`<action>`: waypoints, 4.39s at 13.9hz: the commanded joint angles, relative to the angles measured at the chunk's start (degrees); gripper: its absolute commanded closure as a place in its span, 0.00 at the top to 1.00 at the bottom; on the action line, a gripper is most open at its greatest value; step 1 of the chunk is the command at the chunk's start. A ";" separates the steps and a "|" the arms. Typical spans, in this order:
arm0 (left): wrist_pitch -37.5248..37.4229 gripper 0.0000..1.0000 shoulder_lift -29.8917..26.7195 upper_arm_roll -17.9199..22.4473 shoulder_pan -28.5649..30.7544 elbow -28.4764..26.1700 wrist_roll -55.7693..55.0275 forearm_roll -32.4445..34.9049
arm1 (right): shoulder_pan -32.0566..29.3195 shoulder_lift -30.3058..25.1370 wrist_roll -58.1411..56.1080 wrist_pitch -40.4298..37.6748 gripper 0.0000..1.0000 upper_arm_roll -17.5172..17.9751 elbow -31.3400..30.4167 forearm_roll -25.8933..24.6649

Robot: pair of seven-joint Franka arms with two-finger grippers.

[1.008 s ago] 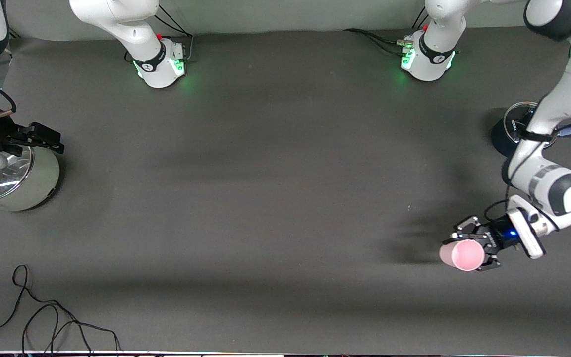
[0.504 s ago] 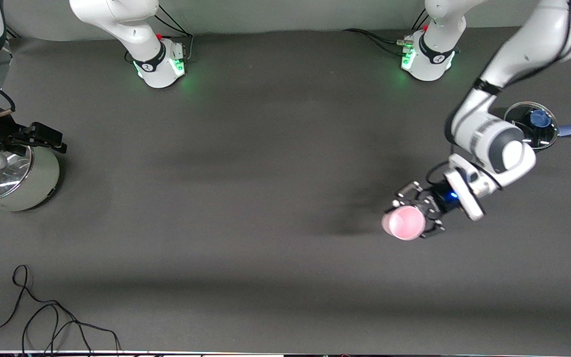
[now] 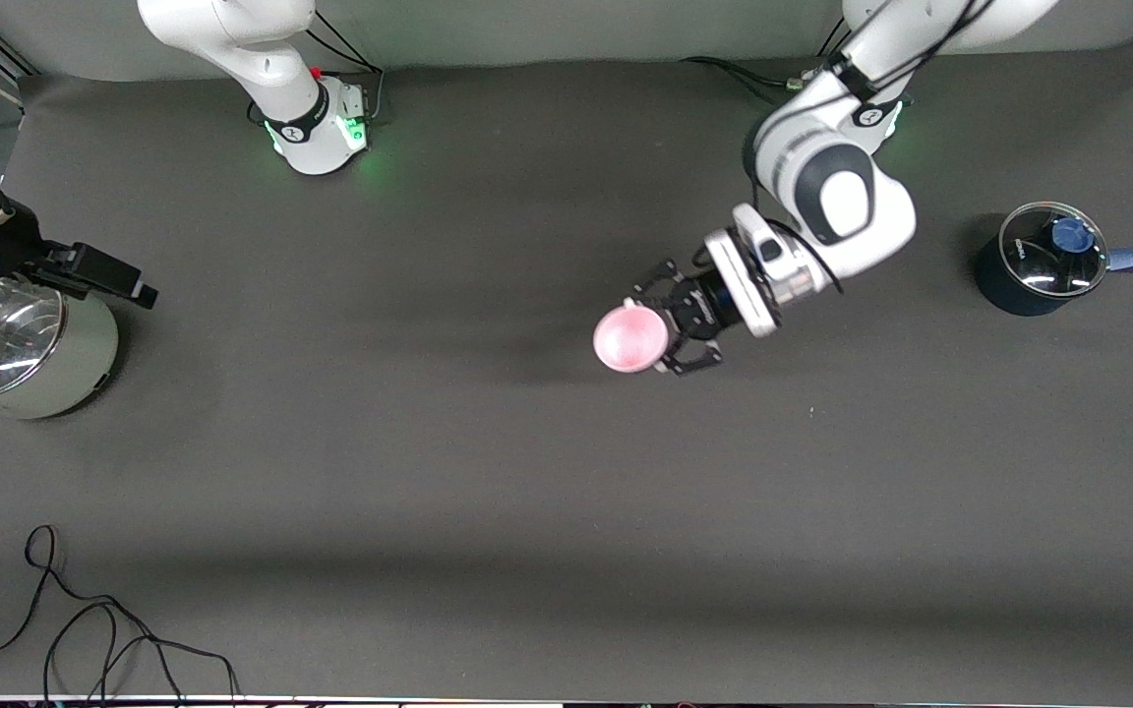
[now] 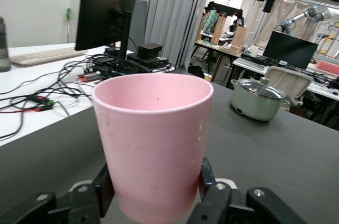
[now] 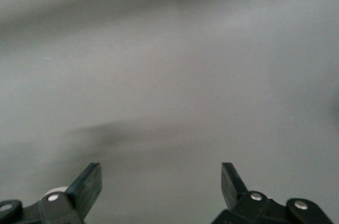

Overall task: Transfer pink cup from left to right arm
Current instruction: 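Lift the pink cup with the left gripper toward the table middle, then reach the right gripper to the cup rim beside the left gripper, then grip the cup rim with the right gripper while the left gripper releases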

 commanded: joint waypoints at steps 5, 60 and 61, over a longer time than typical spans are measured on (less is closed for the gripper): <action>2.66 0.45 -1.27 -2.88 -1.17 5.11 0.95 -2.91 | 0.11 7.49 28.13 -0.05 1.00 13.42 10.59 1.14; 9.60 0.99 3.83 3.18 -4.62 11.02 3.76 -2.29 | 16.31 24.99 45.13 7.02 0.00 13.53 24.92 -11.96; 8.64 0.99 3.74 3.10 -2.60 9.18 3.94 -2.12 | 13.76 23.94 38.46 3.25 0.00 13.44 24.57 -11.26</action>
